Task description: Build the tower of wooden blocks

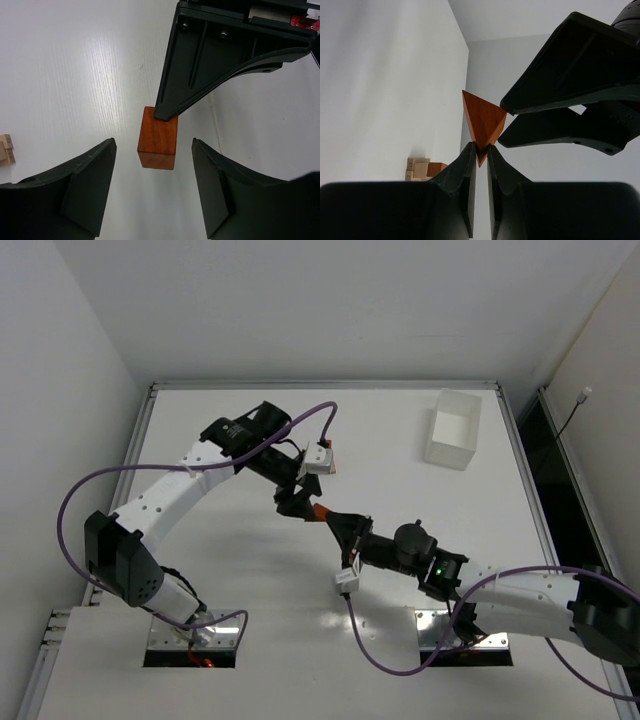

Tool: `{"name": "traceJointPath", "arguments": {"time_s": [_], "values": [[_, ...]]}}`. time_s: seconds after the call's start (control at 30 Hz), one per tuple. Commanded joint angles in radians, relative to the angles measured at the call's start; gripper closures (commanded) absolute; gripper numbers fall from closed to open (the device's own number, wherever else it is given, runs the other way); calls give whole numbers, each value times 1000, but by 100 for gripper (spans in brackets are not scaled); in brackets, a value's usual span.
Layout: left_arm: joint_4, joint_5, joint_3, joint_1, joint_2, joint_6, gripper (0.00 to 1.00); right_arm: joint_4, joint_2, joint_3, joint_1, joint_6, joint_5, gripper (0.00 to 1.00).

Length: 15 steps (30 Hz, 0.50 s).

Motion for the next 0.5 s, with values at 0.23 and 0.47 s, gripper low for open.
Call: {"name": "traceJointPath", "arguments": {"time_s": [0.23,0.47], "values": [[-15,52,44,-7,24,48,44,40,-18,52,-15,0,-3,100],[-24,52,53,-7,33,48,60,40,-18,61,-24,0,-3,100]]}}
